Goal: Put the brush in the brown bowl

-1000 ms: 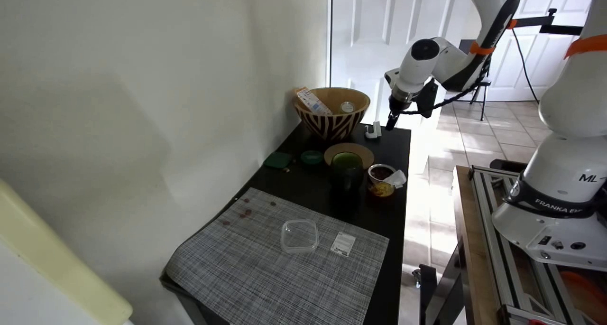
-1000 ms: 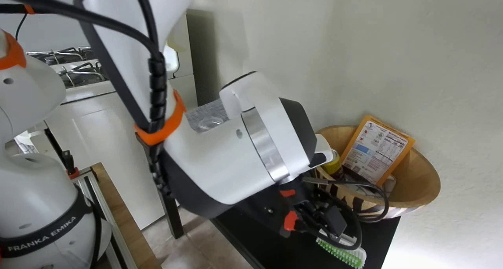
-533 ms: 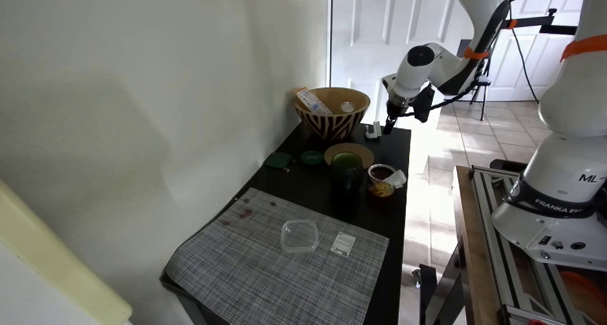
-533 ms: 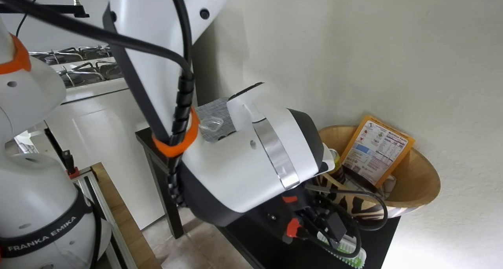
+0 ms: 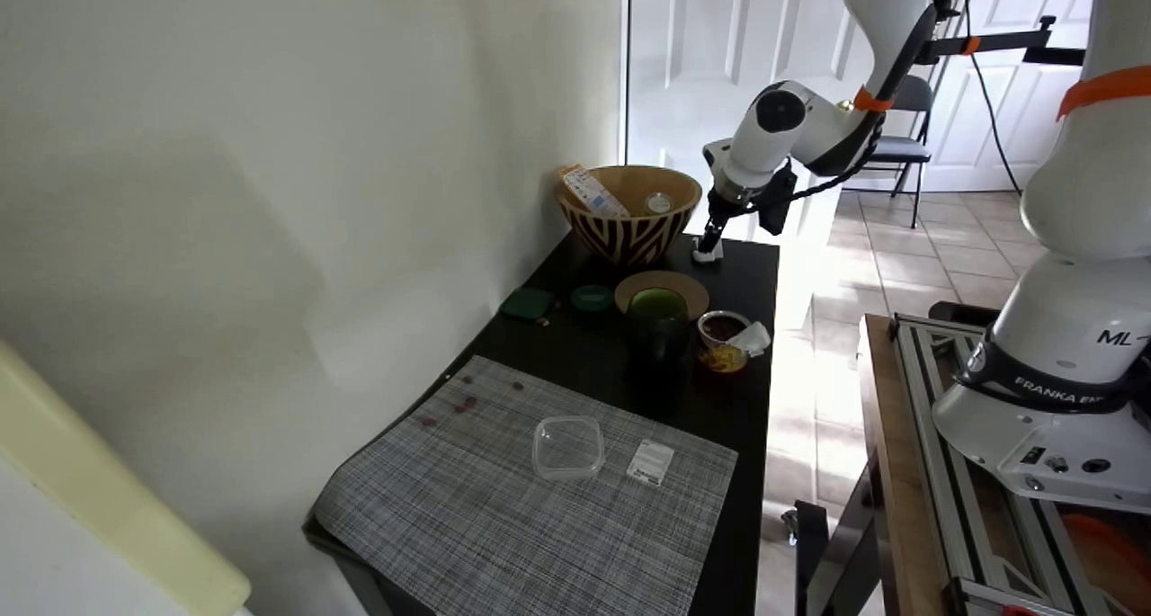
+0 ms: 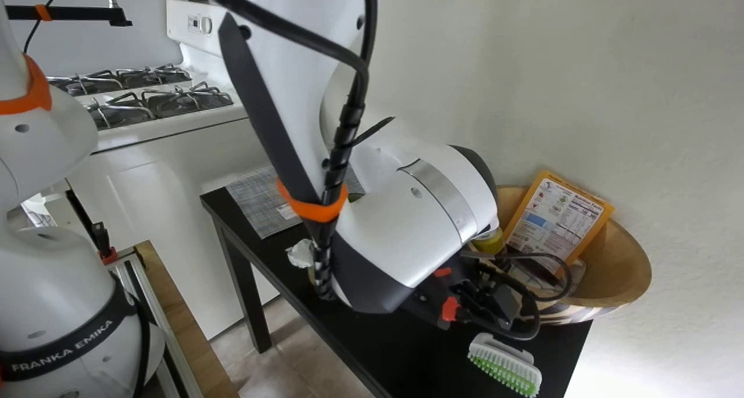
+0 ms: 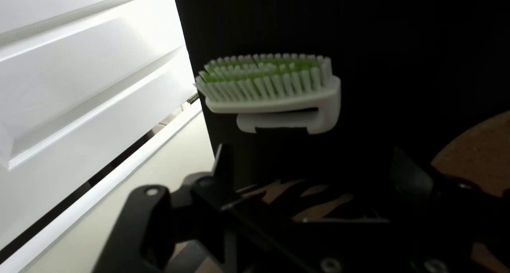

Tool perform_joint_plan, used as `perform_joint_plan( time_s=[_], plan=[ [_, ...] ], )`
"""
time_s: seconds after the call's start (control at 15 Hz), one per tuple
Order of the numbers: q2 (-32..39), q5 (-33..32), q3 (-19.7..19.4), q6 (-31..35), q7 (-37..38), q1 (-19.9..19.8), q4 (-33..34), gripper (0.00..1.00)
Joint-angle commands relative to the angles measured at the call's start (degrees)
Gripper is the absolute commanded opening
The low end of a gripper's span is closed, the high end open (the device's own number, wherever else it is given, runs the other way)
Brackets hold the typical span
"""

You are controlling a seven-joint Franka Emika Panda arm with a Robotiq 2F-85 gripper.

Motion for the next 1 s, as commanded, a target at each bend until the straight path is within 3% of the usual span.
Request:
perform_joint_plan(
  time_s=[0.0, 0.27, 0.67, 0.93],
  plan=[
    [4.7, -6.1, 2.9, -0.4, 8.7, -2.0, 2.9, 1.00],
    [7.2, -7.6, 4.0, -1.2, 9.9, -3.9, 3.0, 1.00],
    [9.3, -23.2, 14.0, -6.4, 19.7, -12.6, 5.6, 1.00],
    [11.6, -25.6, 17.5, -9.7, 18.8, -16.2, 4.7, 1.00]
  ],
)
